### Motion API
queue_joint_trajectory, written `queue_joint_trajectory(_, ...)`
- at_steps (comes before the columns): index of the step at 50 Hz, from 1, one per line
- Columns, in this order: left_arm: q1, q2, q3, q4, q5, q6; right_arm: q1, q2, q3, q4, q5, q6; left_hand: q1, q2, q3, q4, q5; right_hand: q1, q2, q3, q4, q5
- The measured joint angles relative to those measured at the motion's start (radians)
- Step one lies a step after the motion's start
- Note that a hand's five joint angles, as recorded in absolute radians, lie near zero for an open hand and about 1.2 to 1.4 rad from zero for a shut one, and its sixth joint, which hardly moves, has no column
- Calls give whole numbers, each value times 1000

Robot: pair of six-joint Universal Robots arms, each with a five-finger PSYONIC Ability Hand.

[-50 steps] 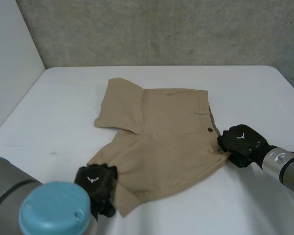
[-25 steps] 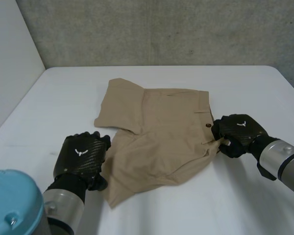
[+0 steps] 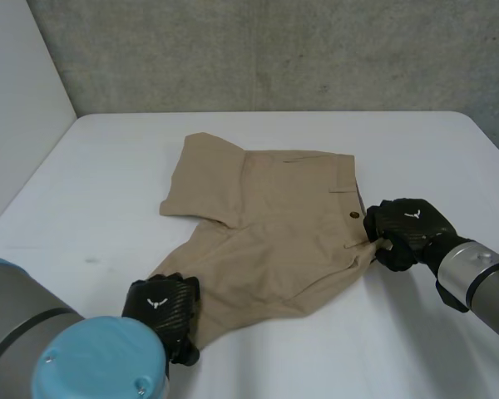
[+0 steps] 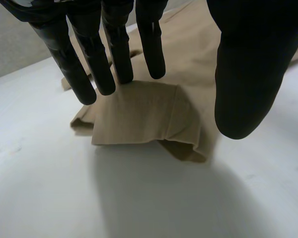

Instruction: Fold the shorts.

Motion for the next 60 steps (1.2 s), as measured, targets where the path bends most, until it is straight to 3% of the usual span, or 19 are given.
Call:
queue_joint_trajectory(10, 5, -59, 19, 27, -33, 1, -1, 0, 8, 0, -1, 0, 51, 47, 48, 49, 45, 0, 0, 0, 0, 0)
queue_joint_trajectory(13, 7, -69, 16, 60, -32, 1, -1, 0, 8, 0, 1, -2, 214, 207, 198, 196, 190, 0, 0, 0, 0, 0)
queue_joint_trajectory(18, 10, -74, 8, 98, -30, 1, -1, 0, 8, 0, 4, -3, 214, 207, 198, 196, 190, 0, 0, 0, 0, 0)
queue_joint_trajectory(19, 13, -75, 5, 109, -29, 1, -1, -1, 8, 0, 5, -4, 451, 446, 443, 445, 439, 0, 0, 0, 0, 0)
queue_joint_trajectory(20, 16, -75, 2, 116, -28, 1, -1, -1, 7, 0, 6, -4, 451, 446, 443, 445, 439, 0, 0, 0, 0, 0)
queue_joint_trajectory(21, 23, -74, -2, 126, -26, 3, -3, -2, 6, 0, 10, -5, 592, 597, 588, 597, 586, 0, 0, 0, 0, 0)
queue_joint_trajectory(27, 55, -6, -22, 126, -13, 17, -10, -21, -3, 4, 21, -6, 601, 664, 661, 673, 618, 0, 0, 0, 0, 0)
queue_joint_trajectory(37, 160, 174, -82, 74, 164, 92, -6, -65, 2, 16, 24, -19, 591, 605, 603, 604, 609, 0, 0, 0, 0, 0)
queue_joint_trajectory(40, 170, 163, -96, 62, 230, 107, 7, -54, 10, 17, 26, -22, 272, 303, 308, 302, 305, 0, 0, 0, 0, 0)
queue_joint_trajectory(43, 162, 141, -95, 58, 251, 109, 11, -50, 11, 17, 26, -22, 254, 275, 279, 271, 273, 0, 0, 0, 0, 0)
queue_joint_trajectory(53, 118, 119, -65, 26, 219, 67, 32, -22, 21, 15, 30, -21, 130, 129, 130, 124, 119, 0, 0, 0, 0, 0)
queue_joint_trajectory(60, 81, 158, -55, -62, 110, -21, 30, -23, 28, 15, 30, -21, 100, 101, 101, 96, 90, 0, 0, 0, 0, 0)
